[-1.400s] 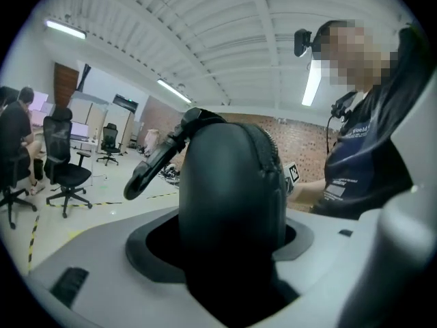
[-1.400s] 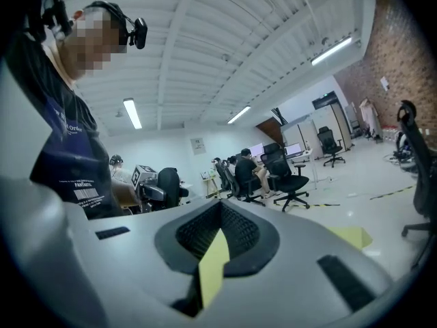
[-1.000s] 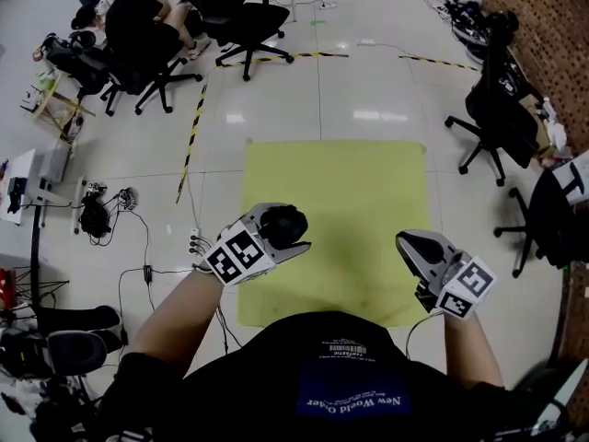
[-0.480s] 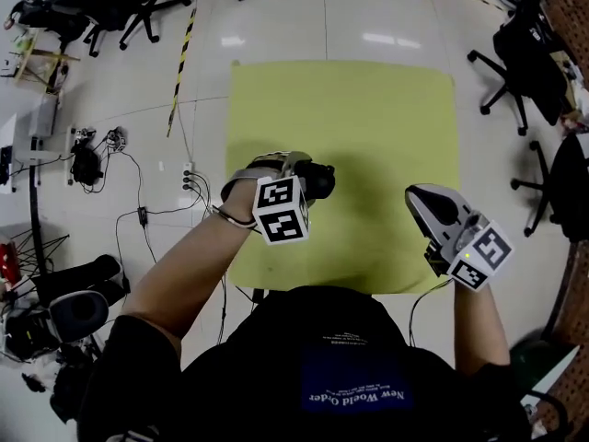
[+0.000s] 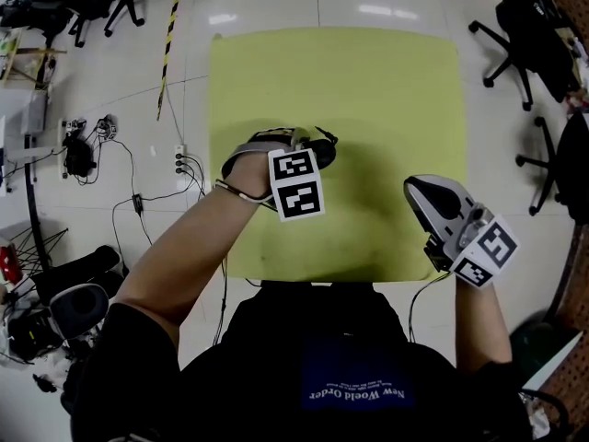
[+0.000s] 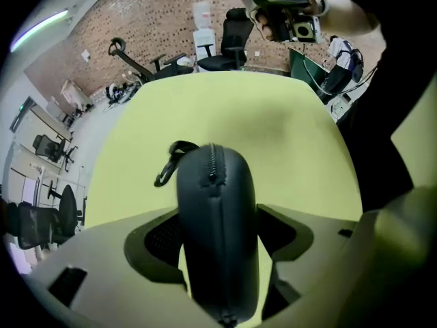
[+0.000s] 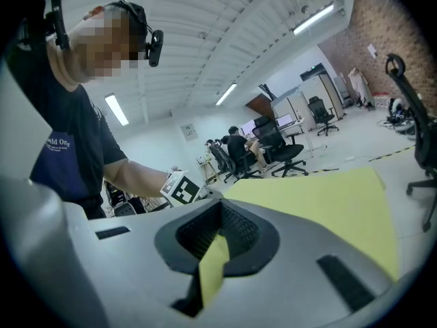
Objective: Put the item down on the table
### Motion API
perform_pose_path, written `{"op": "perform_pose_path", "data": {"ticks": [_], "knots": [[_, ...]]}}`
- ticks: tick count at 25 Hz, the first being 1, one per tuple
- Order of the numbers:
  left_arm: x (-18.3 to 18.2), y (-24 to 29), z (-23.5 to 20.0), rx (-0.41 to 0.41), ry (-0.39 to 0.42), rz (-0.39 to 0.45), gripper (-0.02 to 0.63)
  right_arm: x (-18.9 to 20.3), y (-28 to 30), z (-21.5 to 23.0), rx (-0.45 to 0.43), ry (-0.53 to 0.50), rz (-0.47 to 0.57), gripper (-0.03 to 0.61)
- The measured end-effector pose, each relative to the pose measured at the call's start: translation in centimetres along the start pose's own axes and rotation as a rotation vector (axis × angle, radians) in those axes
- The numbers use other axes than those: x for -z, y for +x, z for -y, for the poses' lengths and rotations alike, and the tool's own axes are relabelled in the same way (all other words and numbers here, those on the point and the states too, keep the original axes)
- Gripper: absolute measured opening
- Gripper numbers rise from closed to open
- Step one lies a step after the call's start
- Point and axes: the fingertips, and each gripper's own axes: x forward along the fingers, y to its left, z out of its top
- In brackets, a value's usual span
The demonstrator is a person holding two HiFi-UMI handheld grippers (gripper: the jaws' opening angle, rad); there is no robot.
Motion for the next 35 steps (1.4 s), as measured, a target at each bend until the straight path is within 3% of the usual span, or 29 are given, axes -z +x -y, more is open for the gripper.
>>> {"op": "perform_pose_path", "data": {"ticks": [10,18,23,26,31,35], "knots": [[-0.2,1.1,0.0,0.037,0.016,-0.019,0.319,0.1,-0.8,0.6,0.012,0.007,0.012,-0.012],[-0.4,-0.6,-1.4,0.013,-0.120,0.134,0.321,-0.5,-1.1,0.5,0.020,0.000,0.022,-0.012],[0.0,-5.5,-3.7,-0.103,-0.256,0.342,0.321,-1.4,-1.2,-0.2,0.025,-0.022,0.032,-0.012],[0.3,-10.3,-3.9,-0.157,-0.365,0.521,0.321,-2.7,-1.3,-1.0,0.029,-0.037,0.040,-0.012],[-0.1,-20.6,-2.9,-0.131,-0.603,0.910,0.321,-6.6,-2.0,-2.4,0.025,-0.075,0.072,-0.012],[0.2,-28.6,-2.7,-0.120,-0.710,1.162,0.319,-10.1,-2.8,-3.8,0.018,-0.128,0.097,-0.012]]}}
